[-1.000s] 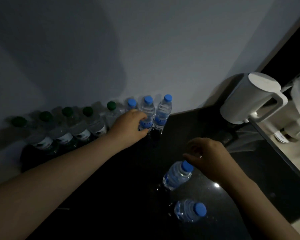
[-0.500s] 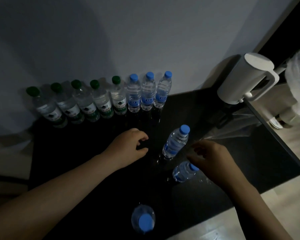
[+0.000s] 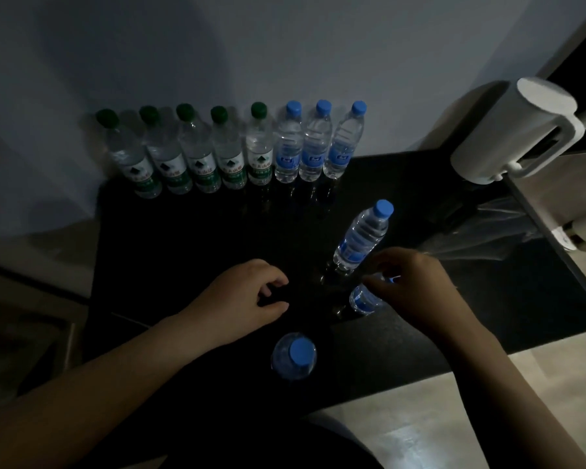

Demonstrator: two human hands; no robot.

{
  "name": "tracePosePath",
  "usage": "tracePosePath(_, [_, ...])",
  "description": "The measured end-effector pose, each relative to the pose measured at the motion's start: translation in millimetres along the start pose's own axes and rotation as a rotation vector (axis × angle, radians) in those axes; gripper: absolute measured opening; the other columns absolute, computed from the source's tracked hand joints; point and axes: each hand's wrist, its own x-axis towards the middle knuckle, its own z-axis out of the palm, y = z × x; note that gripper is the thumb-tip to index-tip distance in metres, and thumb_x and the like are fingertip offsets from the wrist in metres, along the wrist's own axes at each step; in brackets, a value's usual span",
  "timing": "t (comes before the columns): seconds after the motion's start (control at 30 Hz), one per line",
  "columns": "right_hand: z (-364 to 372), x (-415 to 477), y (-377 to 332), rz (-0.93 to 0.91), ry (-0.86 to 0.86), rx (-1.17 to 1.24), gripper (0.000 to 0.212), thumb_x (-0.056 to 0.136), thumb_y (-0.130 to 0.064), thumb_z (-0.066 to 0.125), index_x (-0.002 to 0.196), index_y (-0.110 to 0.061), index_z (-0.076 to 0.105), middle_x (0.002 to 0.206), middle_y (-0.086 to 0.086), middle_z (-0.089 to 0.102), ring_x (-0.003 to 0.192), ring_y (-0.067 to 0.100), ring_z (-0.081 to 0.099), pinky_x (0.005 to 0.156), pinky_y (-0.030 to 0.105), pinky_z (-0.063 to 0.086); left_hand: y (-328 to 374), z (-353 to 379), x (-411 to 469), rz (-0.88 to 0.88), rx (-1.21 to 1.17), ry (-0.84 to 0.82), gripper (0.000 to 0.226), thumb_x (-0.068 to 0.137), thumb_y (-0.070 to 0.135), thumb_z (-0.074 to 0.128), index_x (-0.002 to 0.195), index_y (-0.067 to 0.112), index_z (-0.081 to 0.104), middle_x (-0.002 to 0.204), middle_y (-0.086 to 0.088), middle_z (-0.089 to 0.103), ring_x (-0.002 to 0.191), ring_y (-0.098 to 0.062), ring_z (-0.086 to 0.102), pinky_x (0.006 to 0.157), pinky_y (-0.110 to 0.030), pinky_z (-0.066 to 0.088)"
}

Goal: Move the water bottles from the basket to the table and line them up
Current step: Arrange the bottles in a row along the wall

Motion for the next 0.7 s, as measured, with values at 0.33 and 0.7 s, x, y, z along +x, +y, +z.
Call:
tracePosePath(0.33, [17, -8, 1, -0.018, -0.014, -0.01, 0.028, 0.083, -0.032, 0.068, 0.107, -0.02, 0.065, 0.1, -0.002, 0.067, 0.089, 0.01, 0.063, 0.081, 0.037, 0.056, 17, 17, -42, 0.019, -0.085, -0.105, 0.04, 0.075, 0.037, 0.075, 0.112, 0.031, 0.062, 0.108, 0.017, 0.055, 0.096, 0.001, 0.058, 0.084, -0.027, 0.055])
tracePosePath(0.7, [11, -5, 10, -0.029, 0.015, -0.002, 0.03, 0.084, -0.029, 0.067, 0.112, -0.02, 0.064, 0.101, -0.005, 0.066, 0.09, 0.006, 0.062, 0.08, 0.028, 0.054, 22, 29, -32, 0.071, 0.11, -0.19, 0.046, 0.073, 0.039, 0.076, 0.115, 0.037, 0.058, 0.107, 0.023, 0.045, 0.08, 0.011, 0.048, 0.068, -0.006, 0.036])
